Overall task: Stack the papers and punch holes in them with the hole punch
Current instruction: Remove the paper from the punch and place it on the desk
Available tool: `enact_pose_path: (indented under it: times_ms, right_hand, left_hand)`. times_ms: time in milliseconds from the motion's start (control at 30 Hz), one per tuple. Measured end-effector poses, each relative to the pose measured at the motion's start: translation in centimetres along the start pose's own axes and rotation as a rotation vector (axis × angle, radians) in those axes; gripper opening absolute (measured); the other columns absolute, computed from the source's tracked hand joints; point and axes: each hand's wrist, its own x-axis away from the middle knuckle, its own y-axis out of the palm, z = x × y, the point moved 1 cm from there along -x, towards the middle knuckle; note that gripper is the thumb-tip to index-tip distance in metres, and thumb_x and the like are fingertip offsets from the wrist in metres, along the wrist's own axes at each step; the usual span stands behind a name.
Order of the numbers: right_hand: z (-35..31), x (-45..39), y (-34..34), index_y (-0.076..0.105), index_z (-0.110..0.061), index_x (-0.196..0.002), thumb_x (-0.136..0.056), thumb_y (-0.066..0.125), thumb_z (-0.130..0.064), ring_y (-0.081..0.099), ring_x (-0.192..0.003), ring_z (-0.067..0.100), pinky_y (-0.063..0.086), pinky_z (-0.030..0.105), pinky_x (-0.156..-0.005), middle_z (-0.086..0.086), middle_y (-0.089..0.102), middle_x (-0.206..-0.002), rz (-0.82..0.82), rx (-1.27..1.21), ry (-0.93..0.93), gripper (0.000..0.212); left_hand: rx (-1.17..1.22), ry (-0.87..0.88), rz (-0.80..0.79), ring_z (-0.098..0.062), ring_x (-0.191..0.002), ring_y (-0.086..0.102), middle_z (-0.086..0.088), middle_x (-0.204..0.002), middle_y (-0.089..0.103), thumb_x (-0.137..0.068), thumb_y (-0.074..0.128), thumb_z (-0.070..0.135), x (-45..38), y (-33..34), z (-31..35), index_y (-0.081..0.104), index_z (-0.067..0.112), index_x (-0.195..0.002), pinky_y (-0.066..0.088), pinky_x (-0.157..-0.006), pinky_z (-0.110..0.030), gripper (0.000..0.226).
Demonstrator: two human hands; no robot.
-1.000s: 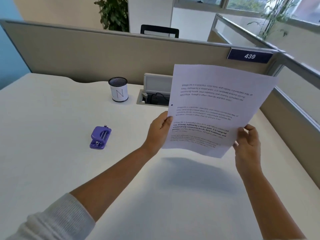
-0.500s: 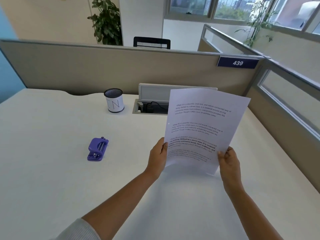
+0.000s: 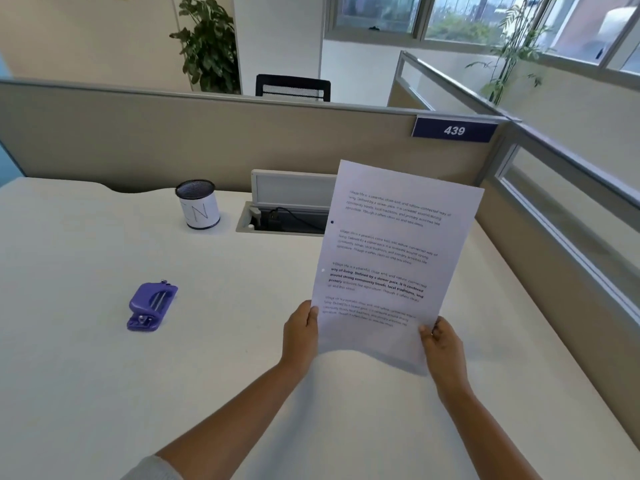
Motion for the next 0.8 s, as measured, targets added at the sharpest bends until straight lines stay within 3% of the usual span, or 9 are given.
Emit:
enact_pose_path:
  times_ms: [133,200,300,433,533,600,667,733,800]
  right_hand:
    - [0.1,-3.5,-4.0,0.056,-0.014,-0.097,-0.095,0.042,-0.006,0.057,-0.073,0.016,0.042,0.028,-0.058,0.005,0.063,-0.091,0.064,0.139,-0.002,0.017]
    - [0.5,-5.1,-6.0,0.058,-0.011,-0.106,-0.095,0.038,-0.004,0.056,-0.076,0.018,0.042,0.029,-0.064,0.004,0.062,-0.095,0.094,0.178,0.023,0.024]
    - [1.9,-7.6,-9.4,0.057,-0.008,-0.116,-0.092,0.033,0.001,0.055,-0.087,0.023,0.039,0.03,-0.069,0.006,0.061,-0.1,0.123,0.282,0.072,0.035]
    - [4.3,-10.3,-13.0,0.057,-0.008,-0.117,-0.089,0.028,0.003,0.058,-0.085,0.027,0.038,0.025,-0.059,0.013,0.065,-0.103,0.091,0.363,0.169,0.042]
    - [5.7,-12.1,-15.0,0.054,-0.008,-0.121,-0.09,0.027,0.002,0.057,-0.09,0.028,0.041,0.028,-0.07,0.014,0.063,-0.109,0.088,0.381,0.241,0.042]
    - [6.3,-13.2,-15.9,0.053,-0.006,-0.121,-0.091,0.027,0.003,0.055,-0.088,0.027,0.039,0.027,-0.07,0.016,0.062,-0.112,0.086,0.379,0.262,0.04]
    - [6.7,-14.1,-16.6,0.051,-0.004,-0.12,-0.092,0.027,0.004,0.054,-0.089,0.027,0.039,0.027,-0.067,0.018,0.061,-0.114,0.083,0.369,0.27,0.038]
    - [7.1,-15.0,-17.0,0.049,0.0,-0.122,-0.093,0.028,0.005,0.056,-0.1,0.034,0.041,0.029,-0.076,0.021,0.059,-0.118,0.086,0.359,0.286,0.037]
    - [7.4,-15.6,-17.1,0.049,0.002,-0.122,-0.092,0.028,0.007,0.055,-0.108,0.039,0.043,0.035,-0.084,0.023,0.058,-0.121,0.088,0.348,0.302,0.037]
  left_hand:
    - [0.008,-0.05,0.003,-0.019,-0.074,0.046,0.0,-0.079,0.054,-0.096,0.034,0.009,-0.2,5.0,2.2,0.053,0.01,-0.086,0.034,-0.057,-0.022,0.022]
    - [-0.005,-0.072,-0.002,-0.021,-0.072,0.041,-0.001,-0.072,0.049,-0.094,0.036,0.007,-0.4,7.7,3.1,0.049,0.01,-0.075,0.03,-0.055,-0.025,0.024]
    - [-0.105,-0.105,-0.024,-0.023,-0.069,0.035,-0.002,-0.06,0.038,-0.092,0.039,0.009,-0.8,11.4,4.2,0.027,0.016,-0.055,0.022,-0.054,-0.032,0.039]
    - [-0.191,-0.149,-0.104,-0.034,-0.066,0.034,-0.021,-0.068,0.052,-0.09,0.044,0.012,-0.8,15.2,4.7,0.025,0.019,-0.051,0.023,-0.053,-0.029,0.043]
    - [-0.223,-0.208,-0.167,-0.027,-0.066,0.042,-0.006,-0.059,0.047,-0.088,0.05,0.015,-0.7,17.8,4.7,0.033,0.016,-0.051,0.033,-0.056,-0.028,0.04]
    - [-0.224,-0.22,-0.209,-0.03,-0.074,0.054,-0.004,-0.069,0.059,-0.088,0.05,0.015,-0.8,19.1,5.0,0.053,0.011,-0.063,0.046,-0.064,-0.03,0.025]
    - [-0.186,-0.218,-0.244,-0.032,-0.092,0.063,-0.01,-0.099,0.068,-0.089,0.049,0.014,-0.8,20.1,5.1,0.066,0.006,-0.097,0.055,-0.079,-0.036,0.02]
    - [-0.171,-0.216,-0.26,-0.032,-0.104,0.061,-0.011,-0.118,0.064,-0.09,0.048,0.012,-0.7,20.8,5.0,0.059,0.006,-0.118,0.054,-0.087,-0.041,0.031]
    - [-0.181,-0.203,-0.243,-0.03,-0.113,0.058,-0.012,-0.129,0.058,-0.09,0.047,0.01,-0.7,21.1,4.8,0.052,0.007,-0.127,0.051,-0.093,-0.038,0.038]
